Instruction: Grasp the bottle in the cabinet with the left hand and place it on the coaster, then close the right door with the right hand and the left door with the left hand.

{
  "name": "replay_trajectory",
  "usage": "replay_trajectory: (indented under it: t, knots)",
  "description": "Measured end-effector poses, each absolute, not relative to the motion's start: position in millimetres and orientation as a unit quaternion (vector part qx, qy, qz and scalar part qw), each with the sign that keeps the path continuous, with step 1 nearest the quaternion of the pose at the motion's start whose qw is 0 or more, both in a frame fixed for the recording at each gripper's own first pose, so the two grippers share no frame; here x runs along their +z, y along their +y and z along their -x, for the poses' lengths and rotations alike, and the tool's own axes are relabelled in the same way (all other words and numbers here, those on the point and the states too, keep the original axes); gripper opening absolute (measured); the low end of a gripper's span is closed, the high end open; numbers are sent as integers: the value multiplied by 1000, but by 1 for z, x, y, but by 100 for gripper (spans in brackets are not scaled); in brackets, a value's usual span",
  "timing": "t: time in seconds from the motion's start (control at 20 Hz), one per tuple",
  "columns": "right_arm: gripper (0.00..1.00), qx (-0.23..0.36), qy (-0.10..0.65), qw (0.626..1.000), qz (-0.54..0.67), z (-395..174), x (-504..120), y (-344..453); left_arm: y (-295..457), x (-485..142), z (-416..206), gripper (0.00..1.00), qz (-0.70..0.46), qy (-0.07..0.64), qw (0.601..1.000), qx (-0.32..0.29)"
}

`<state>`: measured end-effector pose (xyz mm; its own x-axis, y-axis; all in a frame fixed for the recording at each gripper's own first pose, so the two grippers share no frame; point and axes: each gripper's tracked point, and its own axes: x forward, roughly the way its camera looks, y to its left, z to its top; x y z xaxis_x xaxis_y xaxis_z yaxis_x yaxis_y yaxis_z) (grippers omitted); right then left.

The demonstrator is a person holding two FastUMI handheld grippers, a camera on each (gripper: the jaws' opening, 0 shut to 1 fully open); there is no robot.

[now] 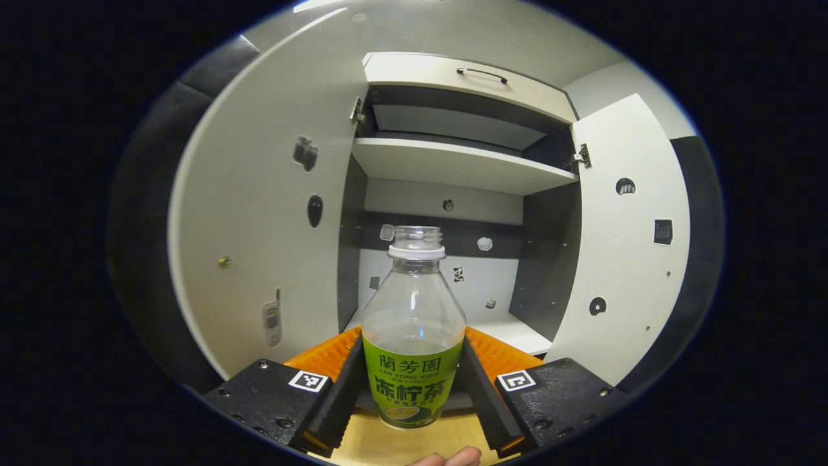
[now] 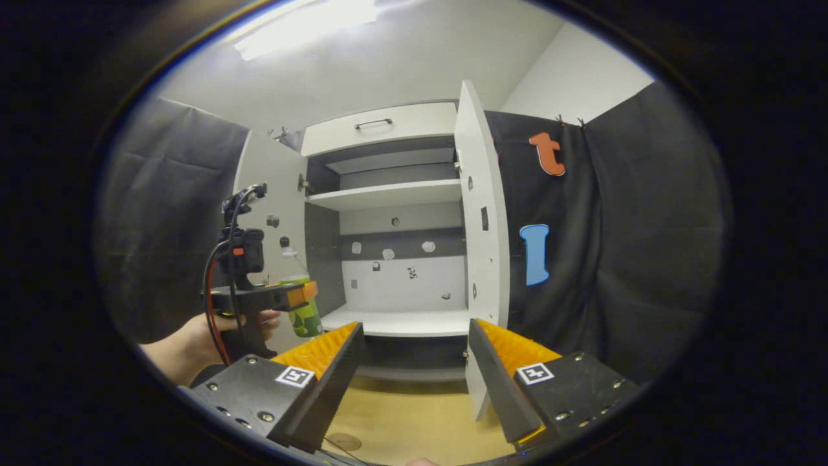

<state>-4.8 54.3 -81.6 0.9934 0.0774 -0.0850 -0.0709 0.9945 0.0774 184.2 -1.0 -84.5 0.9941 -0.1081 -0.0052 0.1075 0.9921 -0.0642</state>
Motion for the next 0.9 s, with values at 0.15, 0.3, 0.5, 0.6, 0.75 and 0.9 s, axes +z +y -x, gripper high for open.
replay_trajectory:
  t: [0.15, 0.3, 0.5, 0.6, 0.75, 0.9]
  knots:
    - [98, 45, 43, 997, -45, 22, -85, 54, 4, -105, -147, 81, 30, 16, 998, -51]
    - [98, 52, 44, 997, -46, 31, -84, 58, 9, -132, -123, 78, 23, 28, 998, -42]
    - [96, 59, 30, 997, -50, 26, -75, 67, 2, -167, -103, 81, 38, 21, 998, -44]
    - [98, 68, 17, 996, -54, 22, -72, 76, -2, -188, -98, 81, 36, 10, 998, -49]
    - [98, 64, 21, 996, -51, 14, -77, 81, -7, -226, -93, 81, 38, -5, 997, -60]
    - [98, 63, 28, 996, -51, 4, -80, 89, -21, -288, -86, 81, 19, 22, 996, -89]
